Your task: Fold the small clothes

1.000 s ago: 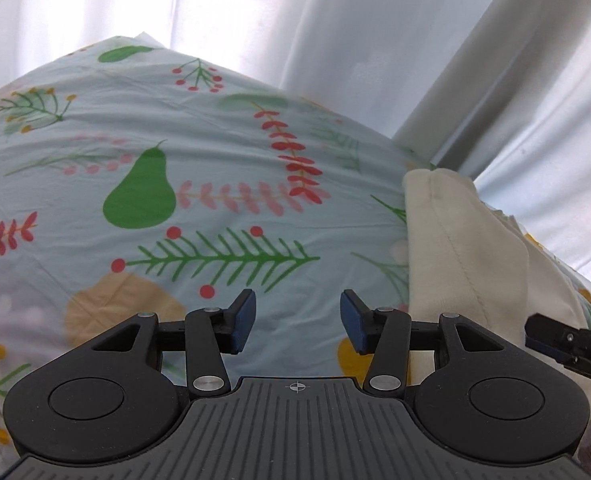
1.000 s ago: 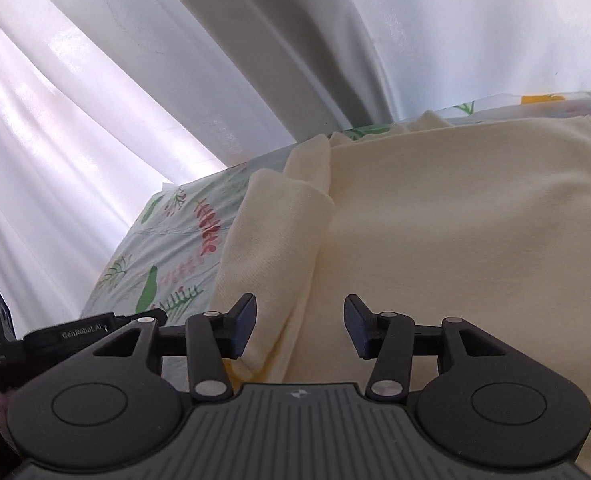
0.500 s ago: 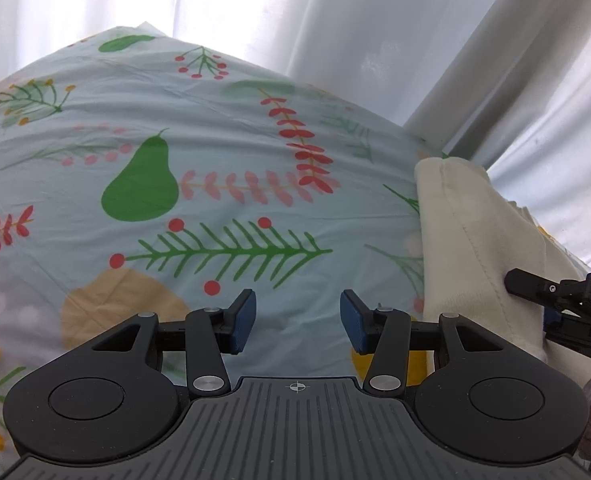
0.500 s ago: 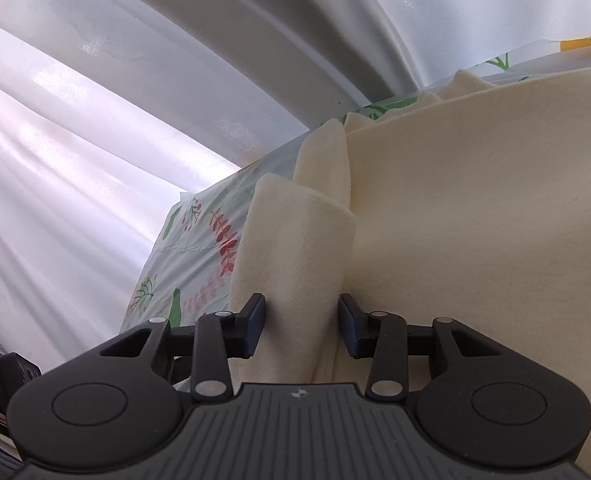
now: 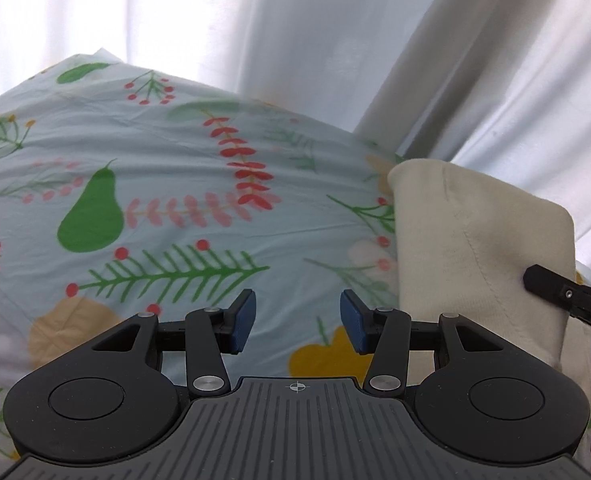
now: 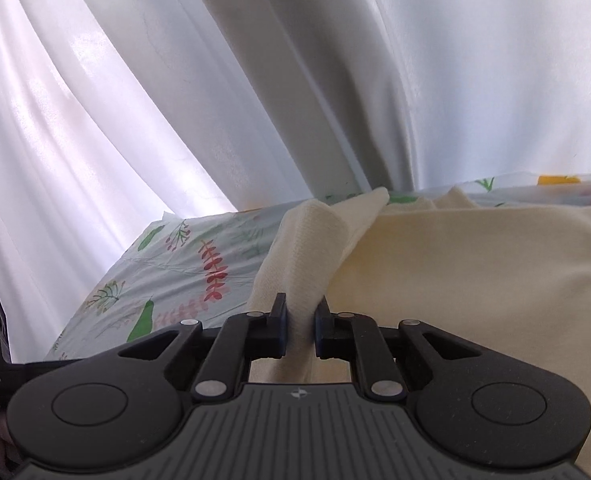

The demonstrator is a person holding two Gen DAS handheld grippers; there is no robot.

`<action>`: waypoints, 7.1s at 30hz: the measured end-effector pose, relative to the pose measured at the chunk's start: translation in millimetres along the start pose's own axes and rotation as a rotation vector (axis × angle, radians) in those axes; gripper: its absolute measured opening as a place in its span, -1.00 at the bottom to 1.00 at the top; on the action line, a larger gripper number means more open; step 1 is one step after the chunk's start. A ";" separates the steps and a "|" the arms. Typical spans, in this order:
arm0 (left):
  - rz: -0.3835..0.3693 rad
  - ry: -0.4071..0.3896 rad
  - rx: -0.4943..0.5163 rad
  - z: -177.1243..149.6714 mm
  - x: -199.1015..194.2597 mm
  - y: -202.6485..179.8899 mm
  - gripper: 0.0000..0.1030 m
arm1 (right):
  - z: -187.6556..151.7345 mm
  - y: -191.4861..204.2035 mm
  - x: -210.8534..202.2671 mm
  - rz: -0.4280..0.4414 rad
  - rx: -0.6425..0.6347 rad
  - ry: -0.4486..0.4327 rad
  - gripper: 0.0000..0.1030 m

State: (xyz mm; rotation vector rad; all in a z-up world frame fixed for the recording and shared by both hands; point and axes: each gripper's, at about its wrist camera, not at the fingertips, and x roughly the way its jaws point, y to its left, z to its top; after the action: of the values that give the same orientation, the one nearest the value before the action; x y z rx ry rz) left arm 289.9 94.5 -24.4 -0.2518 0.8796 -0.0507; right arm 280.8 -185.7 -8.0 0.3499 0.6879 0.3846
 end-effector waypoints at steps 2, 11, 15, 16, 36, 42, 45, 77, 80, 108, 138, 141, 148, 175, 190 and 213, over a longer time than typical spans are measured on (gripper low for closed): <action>-0.029 0.009 0.037 0.2 8.0 -17.9 0.01 | -4.0 0.5 -13.7 -0.074 -0.059 -0.021 -0.78; -0.027 0.085 0.204 -24.7 40.0 -68.1 -0.04 | -29.8 -62.2 -29.1 -0.124 0.115 0.055 -0.65; -0.046 0.103 0.167 -21.0 39.8 -62.2 -0.04 | -34.0 -84.9 -23.2 -0.020 0.256 0.077 -0.39; -0.049 0.104 0.162 -20.7 39.3 -61.3 -0.04 | -33.9 -90.0 -21.8 0.003 0.290 0.075 -0.30; -0.091 0.074 0.172 -15.7 19.2 -71.4 0.01 | -2.3 -30.8 -40.6 -0.211 -0.100 -0.063 -0.77; -0.132 0.105 0.229 -23.6 26.7 -95.3 0.01 | -4.5 -51.2 -52.4 -0.430 -0.151 -0.083 -0.77; -0.151 0.123 0.260 -30.8 30.7 -106.4 0.01 | -18.7 -59.4 -51.8 -0.543 -0.229 -0.071 -0.77; -0.151 0.173 0.285 -42.9 17.6 -115.2 0.06 | -74.3 -98.2 -129.2 -0.279 0.283 -0.149 -0.75; -0.133 0.174 0.269 -40.1 18.2 -112.2 0.05 | -81.8 -103.0 -113.9 -0.415 0.217 -0.040 -0.71; -0.178 0.075 0.331 -22.4 42.8 -166.6 0.44 | -69.0 -50.3 -70.0 -0.440 -0.256 -0.058 -0.37; -0.350 0.174 0.122 -4.1 34.5 -91.9 0.28 | -71.4 -138.0 -144.2 -0.306 0.233 -0.086 0.18; -0.444 0.232 0.081 -5.7 48.4 -98.8 0.34 | -65.0 -159.4 -134.5 -0.256 0.341 -0.085 0.20; -0.523 0.249 0.027 -0.2 77.6 -112.9 0.32 | -54.0 -206.2 -113.4 -0.111 0.511 -0.020 0.20; -0.564 0.221 0.052 26.5 53.8 -122.1 -0.31 | -17.0 -168.4 -90.6 0.022 0.421 0.009 -0.40; -0.315 0.226 0.086 2.9 12.0 -42.8 -0.22 | -50.1 -85.4 -68.5 0.088 0.338 0.119 -0.29; -0.070 -0.046 0.242 9.4 32.9 -91.1 0.08 | -27.4 -36.7 -44.9 -0.169 -0.135 0.013 -0.85</action>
State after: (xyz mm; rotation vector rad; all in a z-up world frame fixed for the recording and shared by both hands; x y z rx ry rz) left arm 323.6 3.2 -21.8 -0.0566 0.8104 -0.2144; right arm 239.0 -233.1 -19.2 0.1596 0.6948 0.2707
